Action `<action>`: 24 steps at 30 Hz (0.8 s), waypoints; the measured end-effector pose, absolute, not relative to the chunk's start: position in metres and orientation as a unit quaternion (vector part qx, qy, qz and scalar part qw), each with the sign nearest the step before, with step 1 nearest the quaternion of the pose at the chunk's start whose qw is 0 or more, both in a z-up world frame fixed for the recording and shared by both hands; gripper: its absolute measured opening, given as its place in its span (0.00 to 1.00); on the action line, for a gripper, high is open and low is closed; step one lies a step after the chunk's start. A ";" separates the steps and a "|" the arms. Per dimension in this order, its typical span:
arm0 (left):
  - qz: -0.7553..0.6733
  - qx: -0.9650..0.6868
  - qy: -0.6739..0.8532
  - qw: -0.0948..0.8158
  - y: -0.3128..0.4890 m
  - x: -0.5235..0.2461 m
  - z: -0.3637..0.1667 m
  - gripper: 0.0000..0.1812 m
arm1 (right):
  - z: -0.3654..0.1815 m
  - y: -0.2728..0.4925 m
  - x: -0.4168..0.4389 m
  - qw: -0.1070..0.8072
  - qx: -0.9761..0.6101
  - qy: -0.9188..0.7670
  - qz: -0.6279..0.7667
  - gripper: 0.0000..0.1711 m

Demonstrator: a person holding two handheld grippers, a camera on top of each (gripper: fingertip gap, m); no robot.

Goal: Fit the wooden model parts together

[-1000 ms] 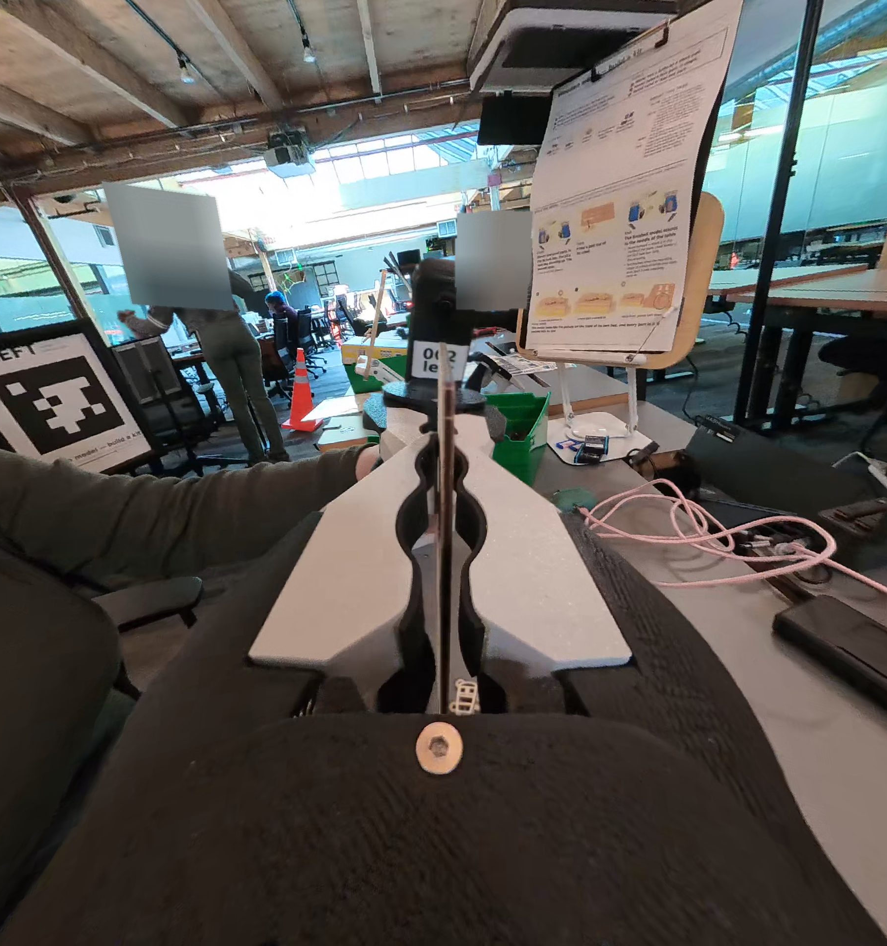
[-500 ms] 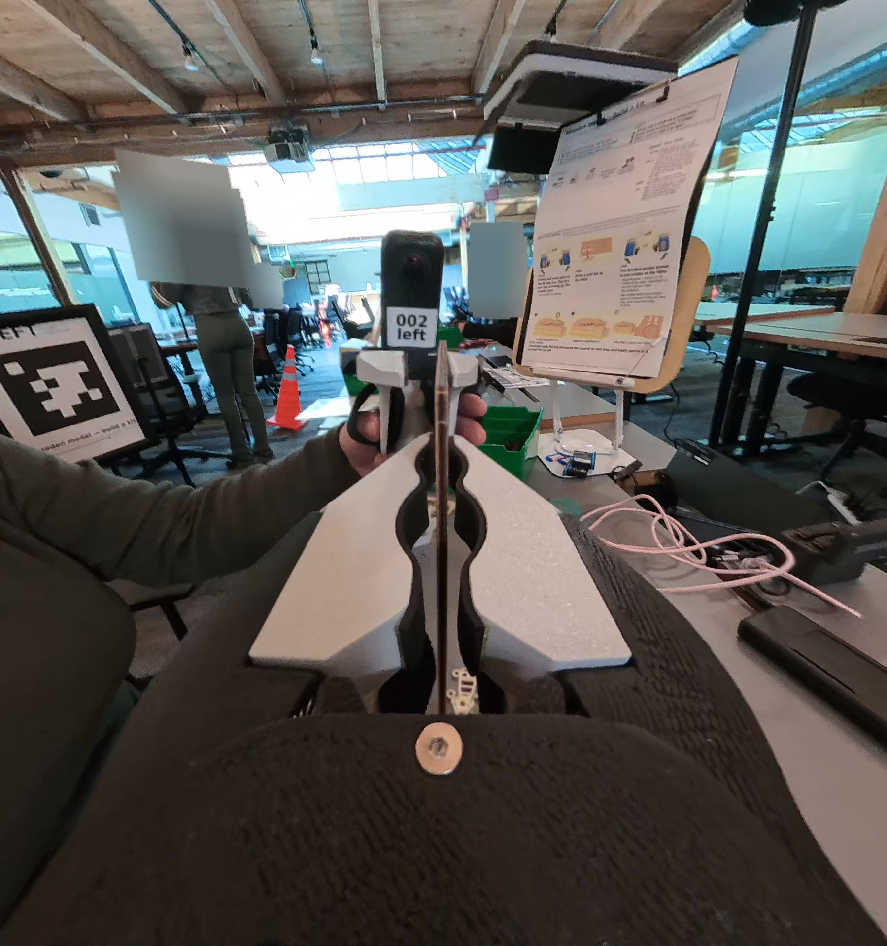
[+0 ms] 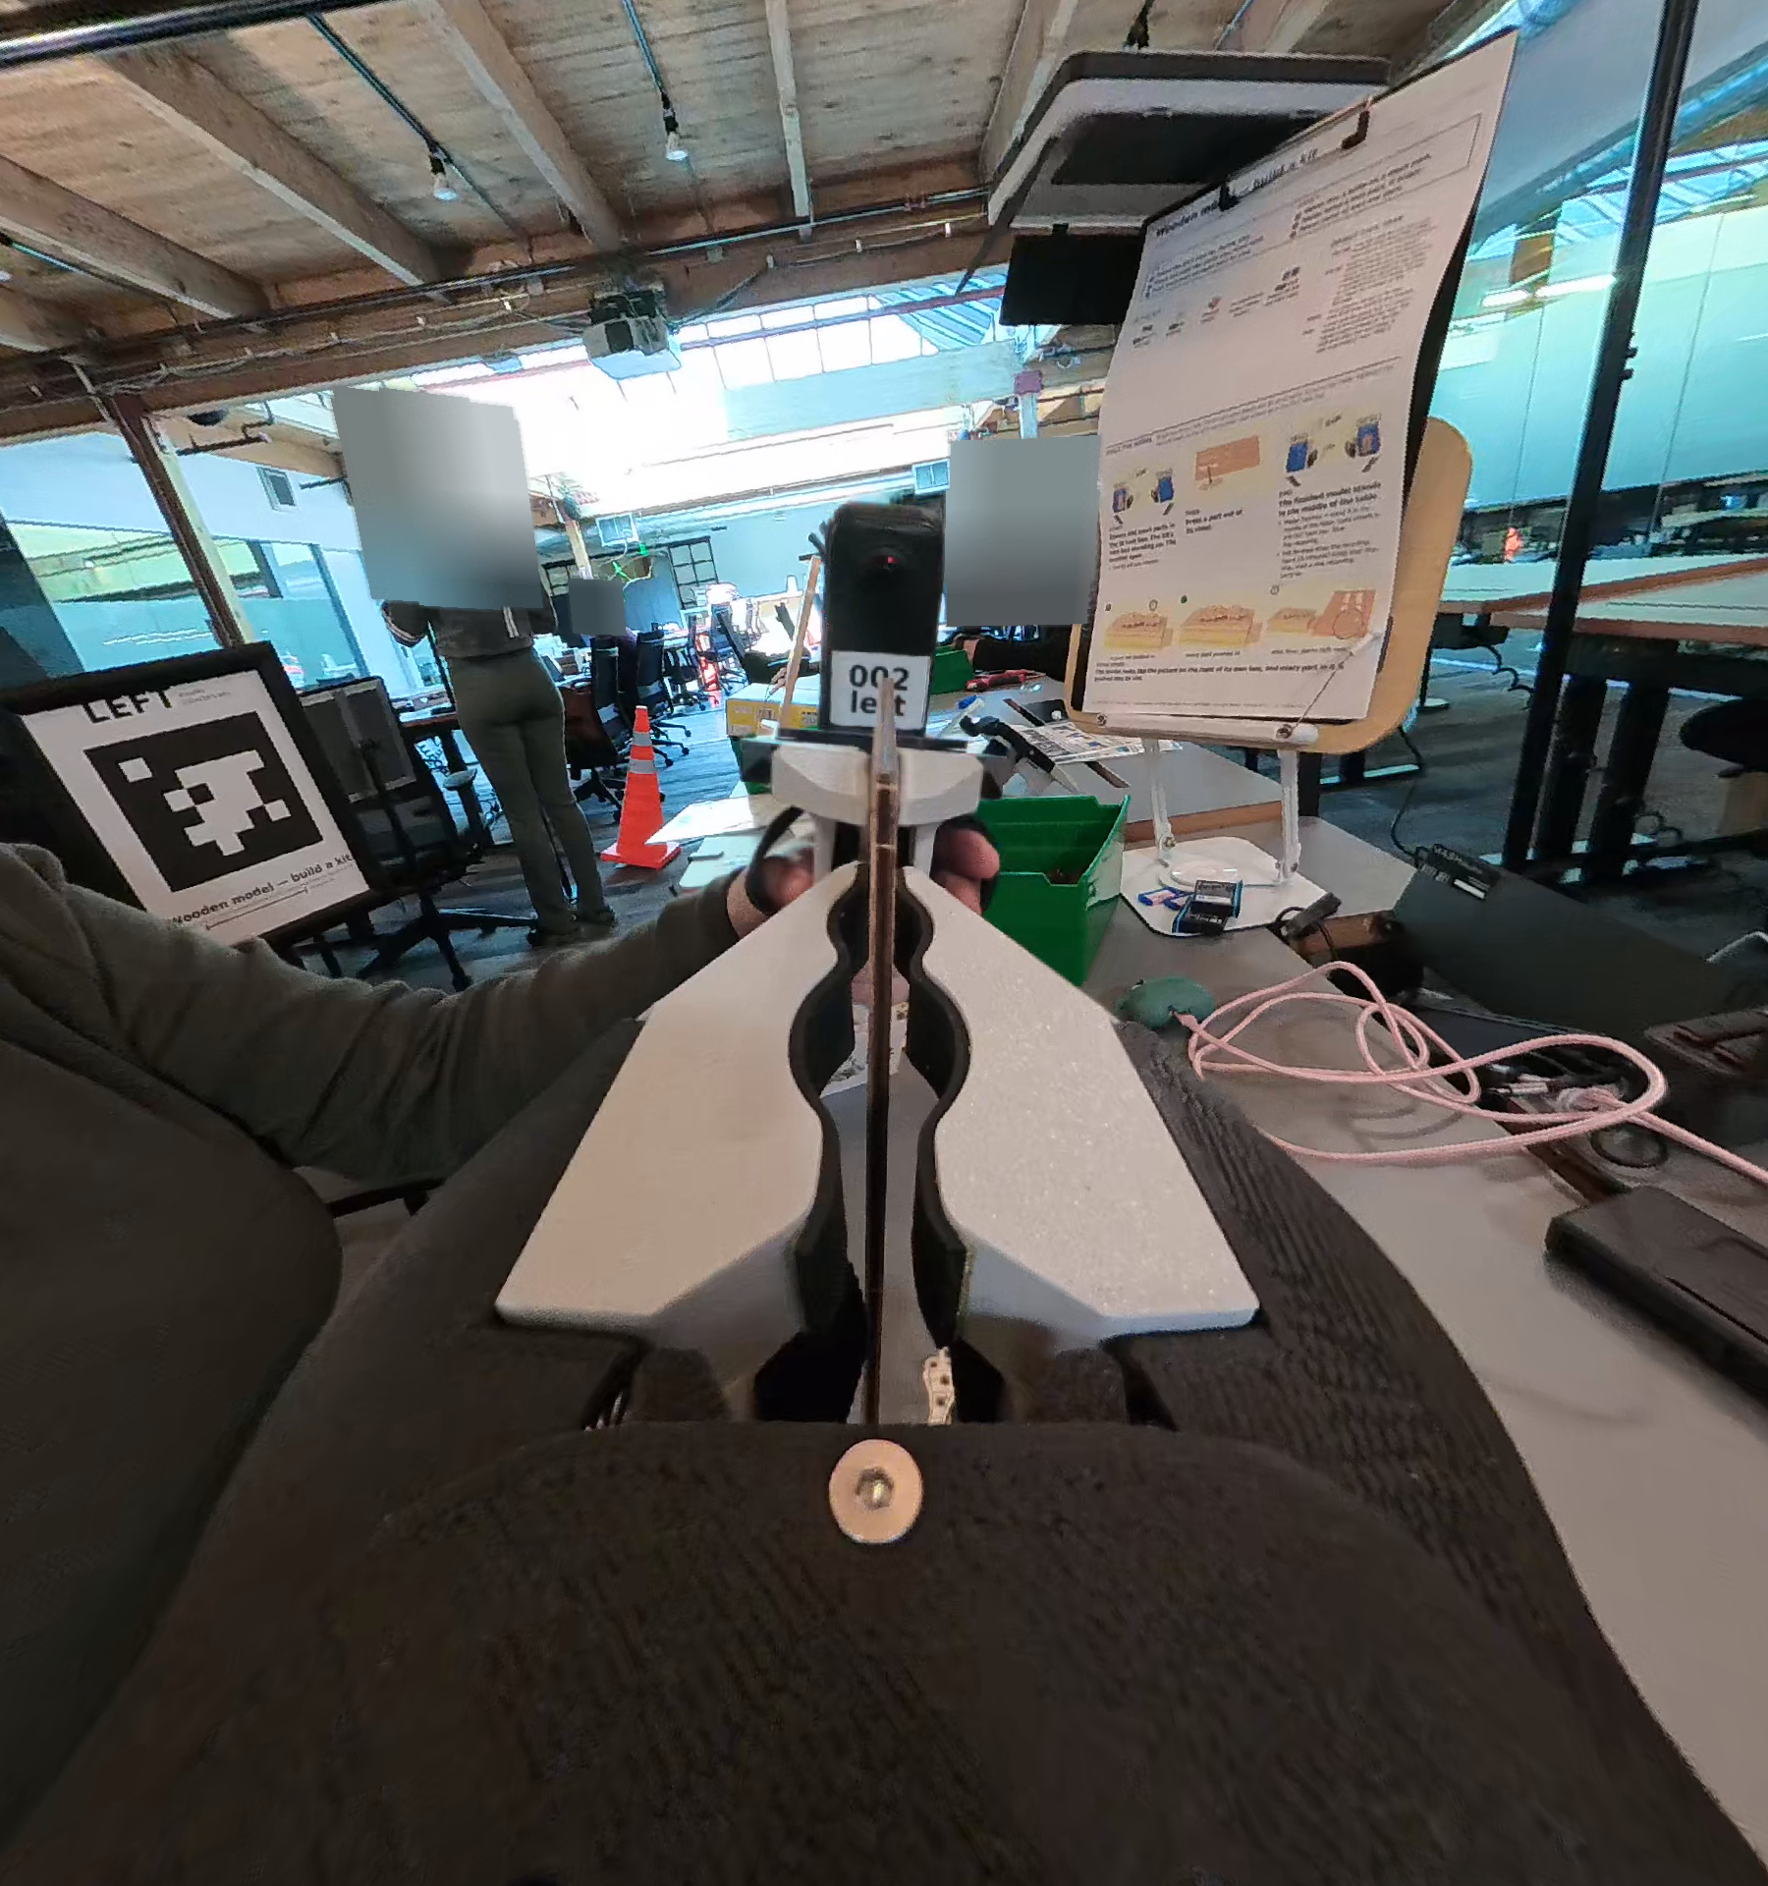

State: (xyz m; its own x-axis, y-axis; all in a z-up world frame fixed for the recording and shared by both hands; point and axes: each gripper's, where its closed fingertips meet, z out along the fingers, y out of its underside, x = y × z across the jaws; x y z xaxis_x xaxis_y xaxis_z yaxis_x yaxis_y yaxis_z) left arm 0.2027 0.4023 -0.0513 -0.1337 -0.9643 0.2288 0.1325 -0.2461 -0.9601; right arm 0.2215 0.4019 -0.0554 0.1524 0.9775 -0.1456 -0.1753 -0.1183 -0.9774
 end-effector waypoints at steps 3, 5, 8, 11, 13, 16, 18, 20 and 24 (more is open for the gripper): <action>-0.626 -0.481 0.421 0.446 0.402 0.203 -0.052 0.03 | -0.058 0.403 0.220 0.541 -0.533 -0.381 0.527 0.00; -0.631 -0.481 0.415 0.446 0.402 0.204 -0.051 0.06 | -0.061 0.405 0.218 0.540 -0.537 -0.380 0.525 0.00; -0.619 -0.489 0.411 0.457 0.407 0.203 -0.053 0.00 | -0.061 0.406 0.216 0.541 -0.533 -0.375 0.531 0.00; -0.591 -0.507 0.410 0.476 0.414 0.202 -0.058 0.01 | -0.066 0.410 0.215 0.543 -0.548 -0.375 0.515 0.01; -0.563 -0.526 0.405 0.493 0.420 0.202 -0.063 0.02 | -0.070 0.415 0.215 0.548 -0.559 -0.373 0.498 0.00; -0.537 -0.554 0.377 0.513 0.431 0.202 -0.066 0.03 | -0.072 0.423 0.214 0.564 -0.573 -0.363 0.472 0.00; -0.501 -0.577 0.367 0.530 0.438 0.202 -0.072 0.03 | -0.077 0.429 0.214 0.572 -0.587 -0.361 0.445 0.00; -0.473 -0.593 0.355 0.546 0.443 0.203 -0.075 0.04 | -0.080 0.433 0.215 0.578 -0.594 -0.358 0.430 0.00; -0.415 -0.621 0.338 0.573 0.453 0.203 -0.082 0.04 | -0.086 0.442 0.216 0.587 -0.608 -0.353 0.402 0.00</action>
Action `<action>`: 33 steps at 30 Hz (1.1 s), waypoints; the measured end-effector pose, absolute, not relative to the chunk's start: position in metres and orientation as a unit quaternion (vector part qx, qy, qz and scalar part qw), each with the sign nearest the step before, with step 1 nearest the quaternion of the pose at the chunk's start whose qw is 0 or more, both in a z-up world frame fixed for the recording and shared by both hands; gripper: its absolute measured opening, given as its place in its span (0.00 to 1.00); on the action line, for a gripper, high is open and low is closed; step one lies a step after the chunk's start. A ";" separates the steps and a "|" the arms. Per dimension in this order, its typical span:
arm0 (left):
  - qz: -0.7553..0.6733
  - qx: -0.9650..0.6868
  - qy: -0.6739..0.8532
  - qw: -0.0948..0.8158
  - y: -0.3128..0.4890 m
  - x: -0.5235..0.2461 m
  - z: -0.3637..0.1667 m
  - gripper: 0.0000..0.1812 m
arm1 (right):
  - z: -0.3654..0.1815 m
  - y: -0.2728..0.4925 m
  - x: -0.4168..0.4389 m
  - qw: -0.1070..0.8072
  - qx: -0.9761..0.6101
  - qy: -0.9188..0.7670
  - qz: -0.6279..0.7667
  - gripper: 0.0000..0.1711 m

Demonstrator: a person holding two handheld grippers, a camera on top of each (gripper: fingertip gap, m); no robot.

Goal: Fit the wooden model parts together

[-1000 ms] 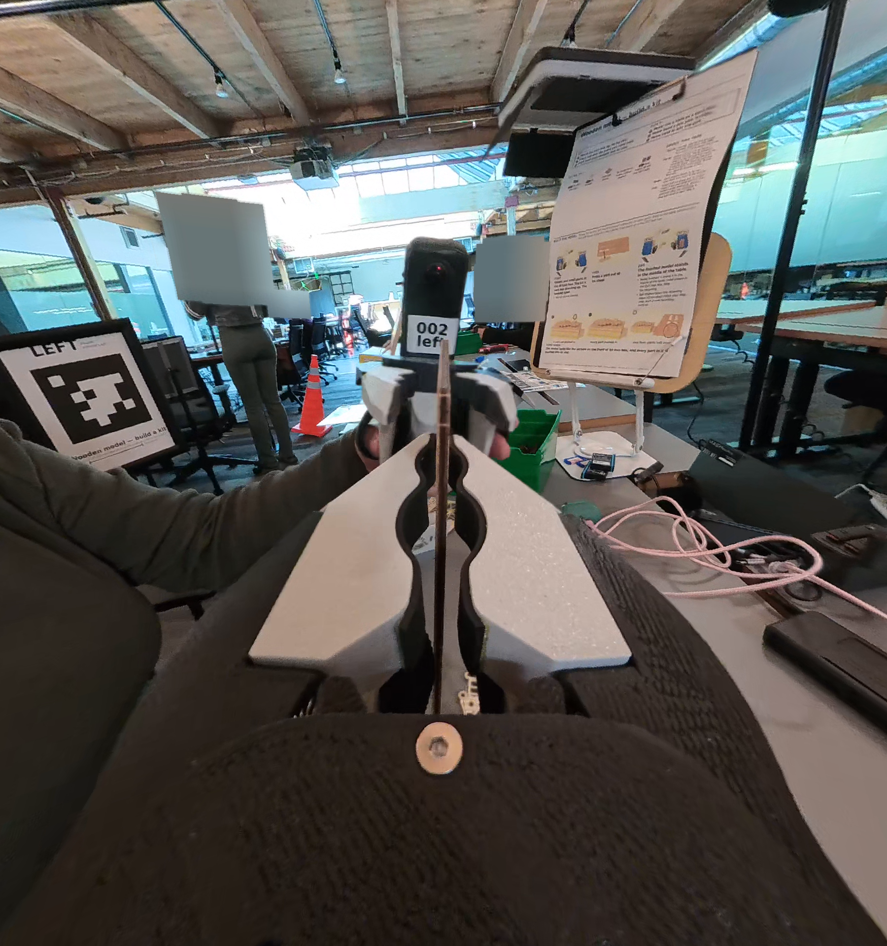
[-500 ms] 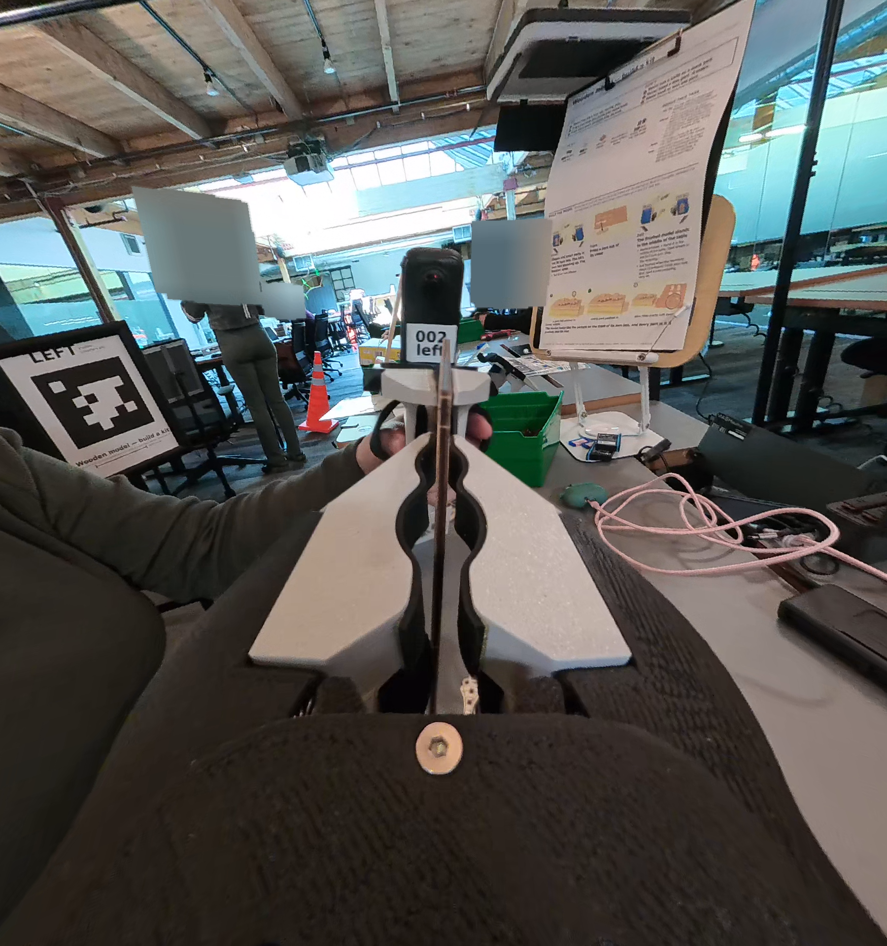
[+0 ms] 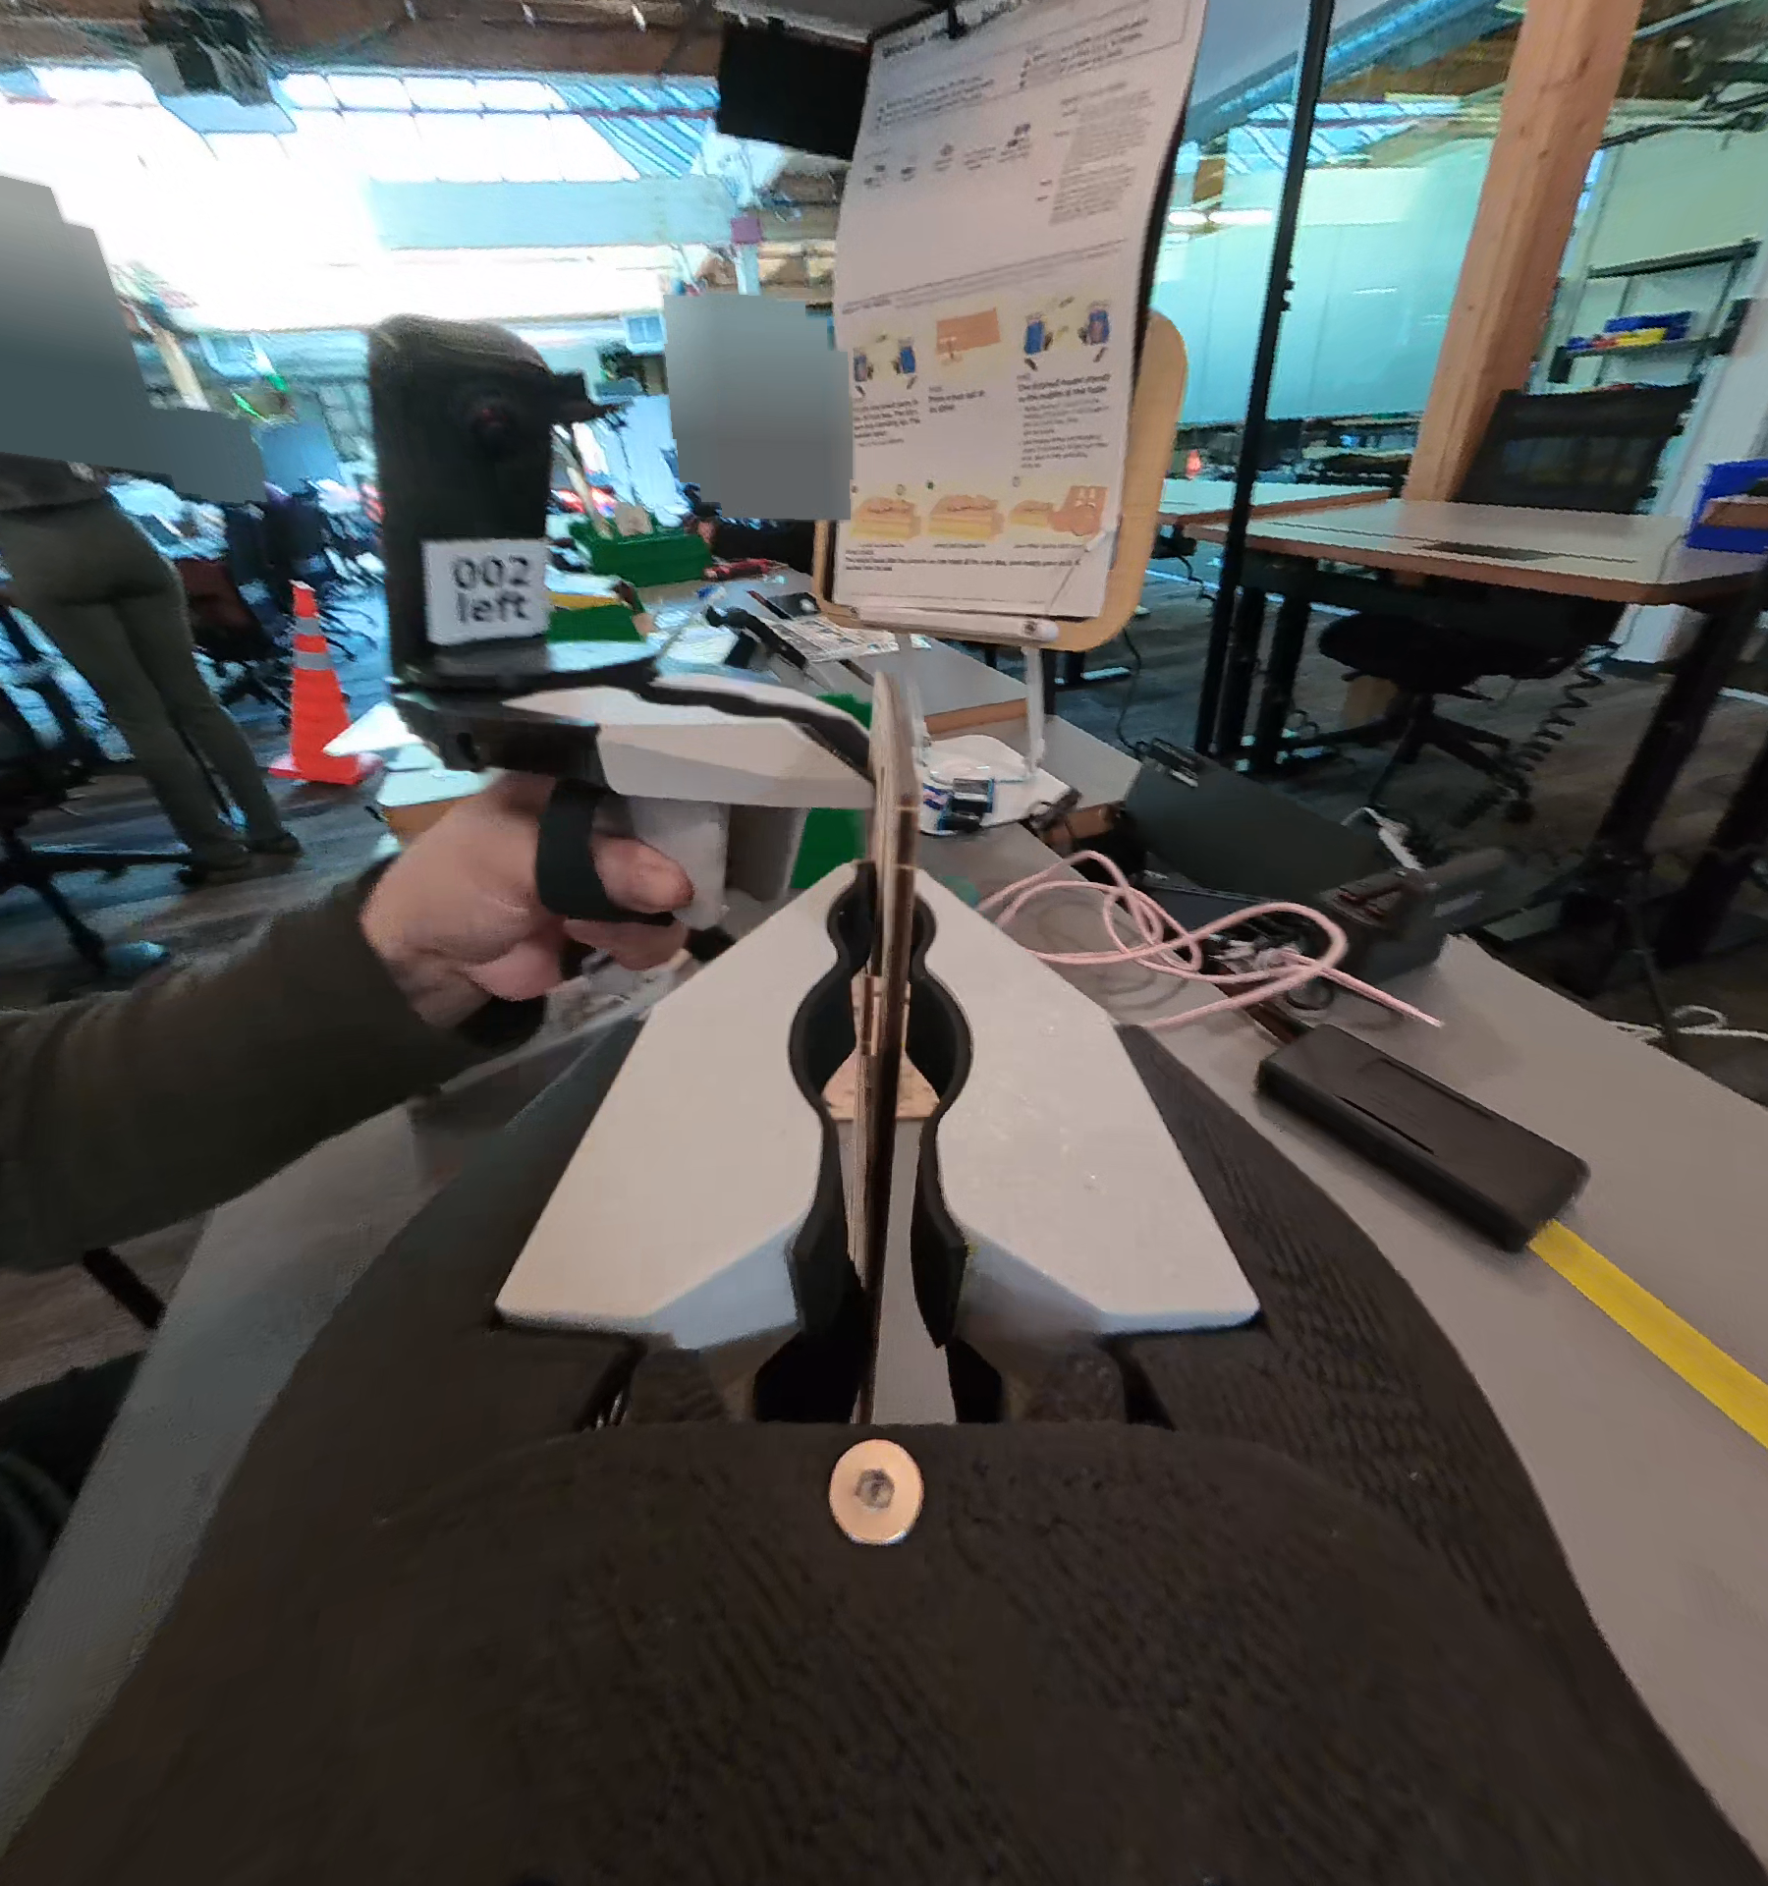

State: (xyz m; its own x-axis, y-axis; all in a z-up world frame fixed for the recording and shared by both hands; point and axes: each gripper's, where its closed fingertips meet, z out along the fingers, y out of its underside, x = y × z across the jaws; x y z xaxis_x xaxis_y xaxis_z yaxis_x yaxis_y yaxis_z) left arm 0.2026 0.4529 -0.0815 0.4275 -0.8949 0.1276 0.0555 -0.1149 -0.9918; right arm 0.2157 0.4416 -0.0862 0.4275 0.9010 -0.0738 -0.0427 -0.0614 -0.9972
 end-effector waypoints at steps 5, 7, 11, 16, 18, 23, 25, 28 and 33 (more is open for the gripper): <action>-0.398 -0.636 0.323 0.577 0.461 0.201 -0.091 0.05 | -0.095 0.449 0.215 0.588 -0.621 -0.355 0.377 0.00; -0.400 -0.635 0.320 0.579 0.462 0.200 -0.093 0.05 | -0.097 0.449 0.214 0.585 -0.620 -0.359 0.380 0.00; -0.518 -0.571 0.297 0.564 0.447 0.200 -0.075 0.05 | -0.081 0.437 0.215 0.581 -0.579 -0.348 0.454 0.00; -0.591 -0.528 0.339 0.506 0.420 0.209 -0.075 0.19 | -0.052 0.417 0.218 0.577 -0.500 -0.328 0.556 0.00; -0.619 -0.490 0.364 0.494 0.403 0.215 -0.068 0.15 | -0.049 0.412 0.219 0.570 -0.489 -0.332 0.571 0.00; -0.549 -0.519 0.399 0.520 0.404 0.221 -0.075 0.01 | -0.051 0.421 0.228 0.623 -0.525 -0.350 0.462 0.20; -0.471 -0.549 0.444 0.529 0.407 0.222 -0.089 0.01 | -0.045 0.416 0.239 0.669 -0.519 -0.376 0.377 0.24; -0.399 -0.564 0.508 0.515 0.400 0.225 -0.103 0.00 | -0.059 0.405 0.235 0.649 -0.543 -0.451 0.286 0.22; -0.339 -0.571 0.565 0.490 0.391 0.228 -0.114 0.00 | -0.076 0.395 0.227 0.609 -0.561 -0.505 0.243 0.08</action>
